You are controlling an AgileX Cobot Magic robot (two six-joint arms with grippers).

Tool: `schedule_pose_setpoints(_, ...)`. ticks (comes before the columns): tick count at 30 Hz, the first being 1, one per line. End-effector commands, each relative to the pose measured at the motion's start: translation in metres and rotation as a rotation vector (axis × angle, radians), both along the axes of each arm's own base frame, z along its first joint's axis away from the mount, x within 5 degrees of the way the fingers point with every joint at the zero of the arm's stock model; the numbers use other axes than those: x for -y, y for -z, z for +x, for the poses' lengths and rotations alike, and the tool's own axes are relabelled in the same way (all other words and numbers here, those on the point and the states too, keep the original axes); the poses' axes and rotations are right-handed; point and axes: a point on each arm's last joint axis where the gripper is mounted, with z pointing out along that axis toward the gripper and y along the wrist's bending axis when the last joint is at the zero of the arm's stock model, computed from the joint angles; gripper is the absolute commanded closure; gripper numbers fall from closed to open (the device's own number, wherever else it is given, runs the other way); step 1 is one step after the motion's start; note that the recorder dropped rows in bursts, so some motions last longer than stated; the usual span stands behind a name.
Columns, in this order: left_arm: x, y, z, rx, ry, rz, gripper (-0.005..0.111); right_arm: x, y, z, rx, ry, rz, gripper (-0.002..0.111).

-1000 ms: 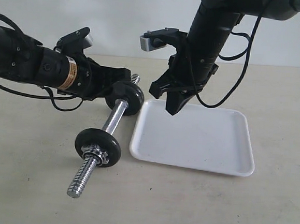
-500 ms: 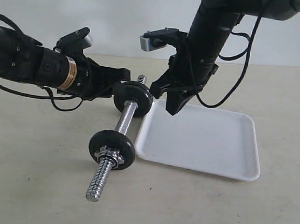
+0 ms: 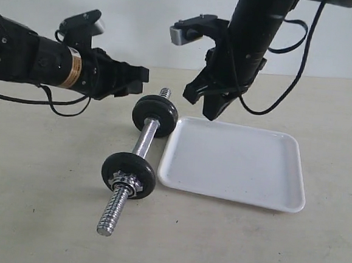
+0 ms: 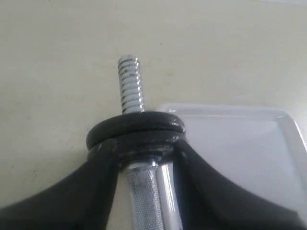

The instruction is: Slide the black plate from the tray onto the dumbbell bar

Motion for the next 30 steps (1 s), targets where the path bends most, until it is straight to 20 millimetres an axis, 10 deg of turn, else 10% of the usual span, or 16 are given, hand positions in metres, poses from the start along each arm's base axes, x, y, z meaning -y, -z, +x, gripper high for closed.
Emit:
schedule_pose_setpoints(1, -0.006, -0.038, -0.008, 0.12, 0.019, 0.025, 0.071, 0.012, -0.033, -0.007, 0.08, 0.029, 0.016, 0.109)
schedule_pose_setpoints(15, -0.028, -0.135, -0.076, 0.399, 0.061, -0.014, 0.098, 0.042, -0.138, -0.065, 0.308, 0.104, 0.152, 0.109)
schedule_pose_setpoints(30, -0.075, -0.166, -0.185, 0.64, -0.007, -0.016, 0.102, 0.098, -0.232, -0.16, 0.598, 0.207, 0.285, 0.109)
